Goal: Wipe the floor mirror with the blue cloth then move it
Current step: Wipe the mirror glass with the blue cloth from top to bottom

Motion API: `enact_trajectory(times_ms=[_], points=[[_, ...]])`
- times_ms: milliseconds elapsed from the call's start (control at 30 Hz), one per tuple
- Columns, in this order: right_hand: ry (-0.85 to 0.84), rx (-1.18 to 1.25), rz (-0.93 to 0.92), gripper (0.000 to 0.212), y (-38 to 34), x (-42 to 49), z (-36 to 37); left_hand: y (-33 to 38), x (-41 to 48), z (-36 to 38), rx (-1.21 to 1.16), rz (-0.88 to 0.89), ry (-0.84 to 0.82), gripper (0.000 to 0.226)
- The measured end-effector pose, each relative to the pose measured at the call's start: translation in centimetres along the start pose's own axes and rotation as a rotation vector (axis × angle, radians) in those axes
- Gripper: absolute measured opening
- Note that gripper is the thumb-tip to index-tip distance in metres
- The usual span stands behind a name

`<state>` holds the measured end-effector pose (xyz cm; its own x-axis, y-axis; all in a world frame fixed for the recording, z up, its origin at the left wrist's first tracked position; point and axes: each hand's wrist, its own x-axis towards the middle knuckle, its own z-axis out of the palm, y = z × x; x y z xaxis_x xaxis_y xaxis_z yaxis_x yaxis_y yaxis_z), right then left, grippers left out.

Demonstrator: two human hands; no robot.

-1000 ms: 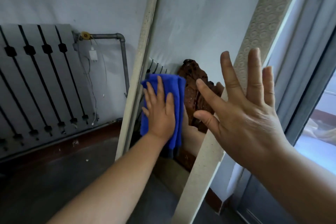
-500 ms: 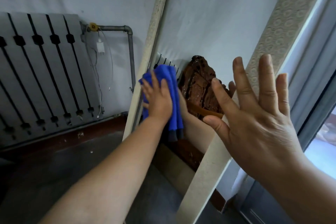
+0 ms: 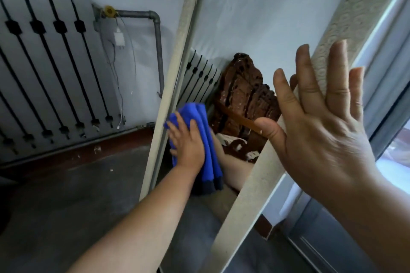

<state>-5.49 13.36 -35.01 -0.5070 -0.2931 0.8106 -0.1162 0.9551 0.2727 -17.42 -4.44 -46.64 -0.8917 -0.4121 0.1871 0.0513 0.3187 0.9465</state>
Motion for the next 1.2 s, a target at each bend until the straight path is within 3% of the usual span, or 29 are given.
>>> enact_trajectory(times_ms=[133,267,367,467,600,733,800,900,1067,1133,1200], points=[[0.008,0.017,0.006,0.069,0.0,-0.2,-0.1,5.2,-2.3,0.7,0.109,0.457,-0.079,0.059],[0.033,0.049,0.024,0.067,-0.1,-0.3,0.1,1.0,-7.5,1.2,0.230,0.826,-0.166,0.060],[0.046,0.041,0.015,0.064,-0.1,-0.2,0.2,-4.9,-8.0,0.9,0.303,0.888,-0.196,0.061],[0.051,0.051,0.014,0.063,-0.1,-0.1,0.3,-6.4,-6.8,0.3,0.364,0.916,-0.194,0.064],[0.067,0.060,0.033,0.062,-0.3,-0.1,0.5,2.0,-4.8,0.2,0.302,0.873,-0.202,0.067],[0.070,0.058,0.040,0.068,-0.3,0.0,0.5,10.7,-0.5,0.2,0.319,1.077,-0.186,0.077],[0.065,0.038,0.043,0.069,-0.4,0.0,0.5,11.0,2.8,0.0,0.263,1.036,-0.130,0.083],[0.047,0.024,0.036,0.070,-0.5,0.0,0.5,7.6,6.3,-0.5,0.158,0.806,-0.055,0.083],[0.020,0.057,0.047,0.074,-0.5,-0.2,0.3,-1.4,5.4,-1.0,0.005,0.453,-0.052,0.055],[0.017,0.052,0.050,0.076,-0.6,-0.2,0.3,-5.1,3.8,-1.0,-0.026,0.340,-0.045,0.065],[0.009,0.034,0.051,0.076,-0.7,0.0,0.4,-8.2,2.1,-0.7,-0.045,0.172,-0.004,0.090]])
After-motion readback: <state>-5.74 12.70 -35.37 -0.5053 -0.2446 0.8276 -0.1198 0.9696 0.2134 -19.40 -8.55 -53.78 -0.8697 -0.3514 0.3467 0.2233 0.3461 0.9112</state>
